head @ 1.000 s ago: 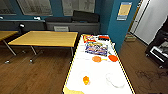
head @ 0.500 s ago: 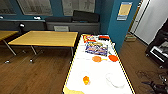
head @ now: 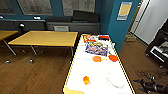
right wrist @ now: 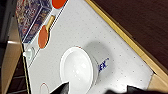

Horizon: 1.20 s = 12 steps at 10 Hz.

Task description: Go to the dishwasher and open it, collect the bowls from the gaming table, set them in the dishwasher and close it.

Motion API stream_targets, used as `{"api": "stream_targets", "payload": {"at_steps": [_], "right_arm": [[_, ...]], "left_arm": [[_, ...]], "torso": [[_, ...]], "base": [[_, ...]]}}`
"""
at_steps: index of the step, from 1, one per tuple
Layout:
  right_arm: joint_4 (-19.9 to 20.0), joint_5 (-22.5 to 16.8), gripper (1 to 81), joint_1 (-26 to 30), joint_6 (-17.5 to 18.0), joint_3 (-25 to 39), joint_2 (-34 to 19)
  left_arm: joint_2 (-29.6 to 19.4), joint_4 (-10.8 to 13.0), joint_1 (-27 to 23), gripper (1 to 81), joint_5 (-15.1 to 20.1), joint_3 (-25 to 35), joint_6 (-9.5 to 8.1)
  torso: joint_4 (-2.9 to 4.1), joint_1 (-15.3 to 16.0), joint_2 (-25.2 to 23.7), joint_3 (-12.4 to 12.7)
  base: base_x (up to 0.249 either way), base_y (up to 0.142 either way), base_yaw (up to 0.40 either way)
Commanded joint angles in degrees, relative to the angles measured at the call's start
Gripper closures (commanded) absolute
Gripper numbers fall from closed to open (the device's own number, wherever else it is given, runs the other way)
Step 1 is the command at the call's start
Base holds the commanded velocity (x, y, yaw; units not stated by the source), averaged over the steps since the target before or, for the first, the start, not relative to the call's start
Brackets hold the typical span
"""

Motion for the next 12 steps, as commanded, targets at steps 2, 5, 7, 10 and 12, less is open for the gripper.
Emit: {"api": "stream_targets", "payload": {"at_steps": [2,5,7,10,12], "right_arm": [[1.25,1.07,1.0,4.58,1.47,-0.47,0.68],[1.78,-0.07,1.0,6.77,5.17,-6.0,3.65],[1.6,-0.24,1.0,6.78,6.22,-9.67,6.38],[1.69,-3.06,1.0,8.44,7.62,-13.74,8.15],[1.6,-3.06,1.0,7.13,7.63,-15.06,9.47]], "left_arm": [[0.07,-0.39,-1.25,1.0,3.81,-0.19,0.15],[-0.02,-0.3,-1.25,1.0,3.72,-0.2,0.15],[-0.02,-0.3,-1.34,1.0,3.72,-0.02,0.15],[-0.46,-0.48,-1.34,1.0,3.81,-0.19,0.15],[-0.37,-0.48,-1.34,1.0,3.72,-0.02,0.06]], "torso": [[0.0,0.0,0.0,-0.02],[0.0,0.0,0.02,-0.02],[0.0,0.0,0.02,-0.02],[0.0,0.0,0.02,-0.02],[0.0,0.0,0.02,-0.02]], "base": [[0.0,0.0,0.0],[0.0,0.0,0.0],[0.0,0.0,0.0],[0.0,0.0,0.0],[0.0,0.0,0.0]]}}
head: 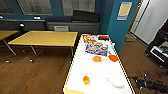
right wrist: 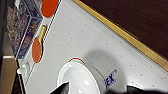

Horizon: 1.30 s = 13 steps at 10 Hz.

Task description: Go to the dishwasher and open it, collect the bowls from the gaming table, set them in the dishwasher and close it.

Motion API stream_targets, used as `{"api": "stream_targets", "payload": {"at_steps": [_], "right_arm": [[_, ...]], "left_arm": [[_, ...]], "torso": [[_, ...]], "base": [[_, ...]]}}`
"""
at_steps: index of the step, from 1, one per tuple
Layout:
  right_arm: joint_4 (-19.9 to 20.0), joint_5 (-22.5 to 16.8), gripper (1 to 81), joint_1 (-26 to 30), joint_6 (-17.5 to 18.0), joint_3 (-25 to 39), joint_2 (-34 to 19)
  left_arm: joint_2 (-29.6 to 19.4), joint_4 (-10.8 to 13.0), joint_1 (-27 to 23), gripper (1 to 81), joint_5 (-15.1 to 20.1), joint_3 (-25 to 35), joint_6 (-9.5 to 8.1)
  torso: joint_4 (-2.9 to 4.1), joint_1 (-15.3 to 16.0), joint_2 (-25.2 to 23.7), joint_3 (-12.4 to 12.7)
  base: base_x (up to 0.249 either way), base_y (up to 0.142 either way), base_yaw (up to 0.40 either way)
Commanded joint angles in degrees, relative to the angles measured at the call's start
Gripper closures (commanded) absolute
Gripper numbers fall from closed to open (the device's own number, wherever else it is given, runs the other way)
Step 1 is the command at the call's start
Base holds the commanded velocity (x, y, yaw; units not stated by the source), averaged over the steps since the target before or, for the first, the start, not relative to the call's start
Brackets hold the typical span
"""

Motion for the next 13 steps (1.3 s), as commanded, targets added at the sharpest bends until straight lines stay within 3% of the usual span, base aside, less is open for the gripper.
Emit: {"api": "stream_targets", "payload": {"at_steps": [1,10,13], "right_arm": [[1.03,-2.71,1.0,5.63,0.29,-2.71,0.21],[0.33,-1.56,1.0,4.58,0.2,-4.74,8.47],[0.94,-0.68,1.0,4.31,0.64,-10.01,11.11]], "left_arm": [[0.24,-0.45,-1.08,1.0,3.68,0.07,0.15],[-0.81,-2.03,-1.08,1.0,3.68,-0.11,0.06],[-0.9,-2.21,-0.91,1.0,3.68,0.07,0.06]], "torso": [[0.0,0.0,0.0,0.0],[0.0,0.05,0.02,-0.02],[0.0,0.05,0.02,-0.02]], "base": [[0.0,0.0,0.0],[0.0,0.0,0.0],[0.0,0.0,0.0]]}}
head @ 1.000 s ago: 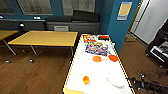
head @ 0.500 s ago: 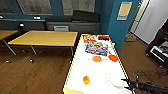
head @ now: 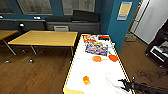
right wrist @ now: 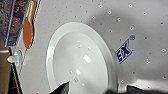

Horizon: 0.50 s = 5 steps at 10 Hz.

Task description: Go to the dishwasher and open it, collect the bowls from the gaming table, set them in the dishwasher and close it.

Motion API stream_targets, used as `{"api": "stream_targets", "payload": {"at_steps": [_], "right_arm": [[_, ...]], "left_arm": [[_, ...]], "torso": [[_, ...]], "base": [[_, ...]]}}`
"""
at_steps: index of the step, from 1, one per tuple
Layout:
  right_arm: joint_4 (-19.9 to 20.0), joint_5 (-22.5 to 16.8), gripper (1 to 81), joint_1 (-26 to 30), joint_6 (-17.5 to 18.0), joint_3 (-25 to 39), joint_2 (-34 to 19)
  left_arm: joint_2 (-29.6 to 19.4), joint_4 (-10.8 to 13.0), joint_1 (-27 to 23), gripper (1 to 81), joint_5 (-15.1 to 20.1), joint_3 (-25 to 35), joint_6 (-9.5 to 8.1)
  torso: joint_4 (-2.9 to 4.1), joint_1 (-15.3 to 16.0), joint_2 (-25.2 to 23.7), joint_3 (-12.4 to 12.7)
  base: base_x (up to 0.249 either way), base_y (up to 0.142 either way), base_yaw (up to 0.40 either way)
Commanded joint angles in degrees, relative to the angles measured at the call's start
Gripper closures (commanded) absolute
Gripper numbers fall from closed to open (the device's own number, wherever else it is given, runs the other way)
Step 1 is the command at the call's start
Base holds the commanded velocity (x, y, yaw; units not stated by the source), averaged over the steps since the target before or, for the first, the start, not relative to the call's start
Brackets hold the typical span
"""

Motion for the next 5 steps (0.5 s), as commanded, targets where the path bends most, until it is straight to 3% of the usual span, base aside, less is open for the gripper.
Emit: {"api": "stream_targets", "payload": {"at_steps": [1,5], "right_arm": [[0.92,-2.04,1.0,7.68,1.85,-3.03,-1.18],[1.01,-2.22,1.0,7.77,3.18,-6.91,-0.83]], "left_arm": [[-0.07,-0.62,-0.91,1.0,3.71,-0.15,0.06],[-0.16,-0.62,-0.91,1.0,3.79,-0.16,0.06]], "torso": [[0.0,0.0,0.0,0.0],[0.0,0.02,0.0,0.0]], "base": [[0.0,0.0,0.0],[0.0,0.0,0.0]]}}
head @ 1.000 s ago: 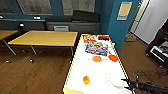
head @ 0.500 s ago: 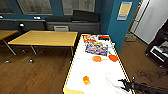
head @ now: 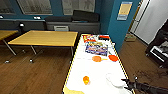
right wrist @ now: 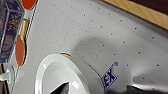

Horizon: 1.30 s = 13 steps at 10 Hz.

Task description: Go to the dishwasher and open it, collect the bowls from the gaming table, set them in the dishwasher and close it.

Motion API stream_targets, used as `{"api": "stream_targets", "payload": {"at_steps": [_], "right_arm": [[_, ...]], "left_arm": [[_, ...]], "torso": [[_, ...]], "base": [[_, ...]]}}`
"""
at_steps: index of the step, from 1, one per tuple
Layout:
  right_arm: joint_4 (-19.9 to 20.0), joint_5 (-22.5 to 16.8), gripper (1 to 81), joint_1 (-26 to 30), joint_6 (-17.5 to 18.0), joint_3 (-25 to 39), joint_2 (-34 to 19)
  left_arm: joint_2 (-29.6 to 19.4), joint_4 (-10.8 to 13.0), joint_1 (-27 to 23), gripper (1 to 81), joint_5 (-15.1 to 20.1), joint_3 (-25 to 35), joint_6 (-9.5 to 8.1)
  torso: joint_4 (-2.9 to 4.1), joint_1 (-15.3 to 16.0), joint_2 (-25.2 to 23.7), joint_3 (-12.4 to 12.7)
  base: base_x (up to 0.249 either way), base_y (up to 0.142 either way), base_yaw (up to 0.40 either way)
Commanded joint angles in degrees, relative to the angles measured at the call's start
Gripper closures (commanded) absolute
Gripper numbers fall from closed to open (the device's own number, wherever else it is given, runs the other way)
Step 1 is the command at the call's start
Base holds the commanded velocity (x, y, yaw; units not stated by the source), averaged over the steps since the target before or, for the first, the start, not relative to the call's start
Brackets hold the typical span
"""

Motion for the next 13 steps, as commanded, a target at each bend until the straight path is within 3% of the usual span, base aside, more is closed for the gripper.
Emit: {"api": "stream_targets", "payload": {"at_steps": [1,3,4,7,9,10,11,13], "right_arm": [[0.94,-2.24,1.0,7.72,0.58,-0.05,-1.59],[1.3,-2.58,1.0,7.63,1.29,0.21,-1.85],[1.3,-2.68,81.1,7.63,1.29,0.57,-2.12],[1.21,-2.59,81.1,8.33,1.2,5.93,-5.46],[0.51,-3.2,81.1,12.01,1.2,14.71,-12.57],[-0.37,-4.61,81.1,14.48,1.11,20.69,-18.2],[-1.95,-8.89,81.1,16.41,1.2,25.07,-23.8],[-6.51,-14.61,81.1,16.51,0.77,31.63,-33.78]], "left_arm": [[-0.14,-0.48,-0.91,1.0,3.8,-0.16,0.09],[-0.4,-0.48,-0.73,1.0,3.8,-0.16,0.09],[-0.49,-0.48,-0.73,1.0,3.8,-0.16,0.09],[-0.4,-0.48,-0.73,1.0,3.8,0.02,0.09],[-0.22,-0.31,-0.73,1.0,3.71,0.11,0.09],[-0.05,-0.22,-0.73,1.0,3.71,0.11,0.17],[0.22,-0.22,-0.82,1.0,3.71,0.11,0.17],[0.74,0.13,-0.91,1.0,3.71,0.11,0.17]], "torso": [[0.0,0.0,0.0,0.0],[0.0,0.0,0.0,0.0],[0.0,0.0,0.0,0.0],[0.0,0.02,0.0,0.0],[0.0,0.02,0.0,0.0],[0.0,0.02,0.0,0.0],[0.0,0.02,0.0,-0.02],[0.0,0.04,0.0,-0.02]], "base": [[0.0,0.0,0.0],[0.0,0.0,0.0],[0.0,0.0,0.0],[0.0,0.0,0.0],[0.0,0.0,0.0],[0.0,0.0,0.0],[0.0,0.0,0.0],[0.0,0.0,0.0]]}}
